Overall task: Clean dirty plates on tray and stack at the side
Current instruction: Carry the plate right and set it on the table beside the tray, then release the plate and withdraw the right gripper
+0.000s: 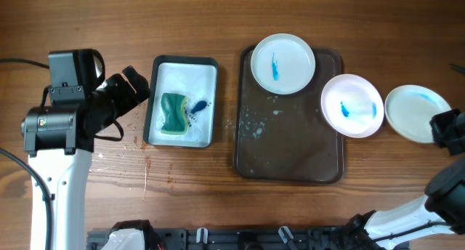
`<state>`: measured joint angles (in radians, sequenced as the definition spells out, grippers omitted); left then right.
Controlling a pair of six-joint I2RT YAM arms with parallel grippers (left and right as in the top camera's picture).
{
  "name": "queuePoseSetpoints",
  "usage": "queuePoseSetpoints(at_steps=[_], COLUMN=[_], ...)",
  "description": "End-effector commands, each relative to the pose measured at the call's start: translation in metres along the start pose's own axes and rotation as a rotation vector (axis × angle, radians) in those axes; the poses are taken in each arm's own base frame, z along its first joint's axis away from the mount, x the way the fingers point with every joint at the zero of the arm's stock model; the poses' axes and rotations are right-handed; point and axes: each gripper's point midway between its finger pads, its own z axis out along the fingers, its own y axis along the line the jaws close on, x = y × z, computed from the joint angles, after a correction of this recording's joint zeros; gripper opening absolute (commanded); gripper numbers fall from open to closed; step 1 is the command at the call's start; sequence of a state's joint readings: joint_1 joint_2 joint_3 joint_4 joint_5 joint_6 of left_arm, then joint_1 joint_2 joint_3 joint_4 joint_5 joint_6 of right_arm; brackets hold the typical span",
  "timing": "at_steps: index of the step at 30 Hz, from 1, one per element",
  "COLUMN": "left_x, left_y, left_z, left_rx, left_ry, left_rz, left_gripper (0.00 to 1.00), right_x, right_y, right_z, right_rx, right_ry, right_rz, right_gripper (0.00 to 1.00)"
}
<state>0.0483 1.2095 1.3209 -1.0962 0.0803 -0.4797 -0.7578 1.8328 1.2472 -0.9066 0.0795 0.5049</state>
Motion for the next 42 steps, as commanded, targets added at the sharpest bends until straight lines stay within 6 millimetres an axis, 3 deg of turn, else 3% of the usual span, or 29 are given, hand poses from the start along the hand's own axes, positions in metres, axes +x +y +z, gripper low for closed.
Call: queuePoseSetpoints(at_steps=[1, 4, 7, 10, 15, 19, 25, 29, 31, 32, 33, 37, 42], left_x=[-0.005, -0.005, -0.005, -0.005, -0.005, -0.005, -0.005, -0.005, -0.005, -0.005, -0.005, -0.005, -0.005], left_y=[-0.002, -0.002, -0.002, -0.002, -0.002, -0.002, -0.002, -0.002, -0.002, -0.002, -0.002, -0.002, -0.002], left_z=[-0.007, -0.007, -0.007, -0.007, -0.007, -0.007, -0.007, -0.007, -0.007, -0.007, -0.007, -0.007, -0.007], left_rx=[0.015, 0.015, 0.015, 0.015, 0.015, 0.015, 0.015, 0.015, 0.015, 0.015, 0.015, 0.015, 0.015], left_ry=[-0.023, -0.023, -0.023, -0.023, -0.023, -0.023, -0.023, -0.023, -0.023, -0.023, -0.023, -0.023, -0.023], left_rz=[-0.003, -0.003, -0.003, -0.003, -0.003, -0.003, -0.003, -0.003, -0.003, -0.003, -0.003, -0.003, -0.003], left_gripper=[1.00, 1.00, 1.00, 1.00, 1.00, 1.00, 1.00, 1.00, 1.00, 1.00, 1.00, 1.00, 1.00], right_x=[0.010, 0.016, 0.035, 0.053, 0.066, 0.066, 0.071, 0.088, 0.091, 0.093, 0.095, 0.101, 0.109], right_y=[0.010, 0.043, 0.083, 0.110, 0.164, 0.189, 0.192, 0.189, 0.190, 0.187, 0.183, 0.174, 0.168], right_z=[-0.006, -0.043, -0.088, -0.108, -0.096, -0.063, 0.002, 0.033, 0.034, 0.034, 0.033, 0.024, -0.007], right_rx=[-0.037, -0.219, -0.416, -0.459, -0.422, -0.359, -0.299, -0.306, -0.320, -0.313, -0.306, -0.292, -0.333], right_ry=[0.016, -0.023, -0.079, -0.144, -0.312, -0.377, -0.262, -0.157, -0.144, -0.132, -0.116, -0.085, -0.075], right_rz=[-0.092, -0.186, -0.347, -0.512, -0.768, -0.946, -0.971, -0.994, -0.995, -0.995, -0.995, -0.992, -0.962], right_gripper=[0.47, 0.54, 0.56, 0.56, 0.56, 0.59, 0.61, 0.51, 0.33, 0.12, 0.04, 0.04, 0.04])
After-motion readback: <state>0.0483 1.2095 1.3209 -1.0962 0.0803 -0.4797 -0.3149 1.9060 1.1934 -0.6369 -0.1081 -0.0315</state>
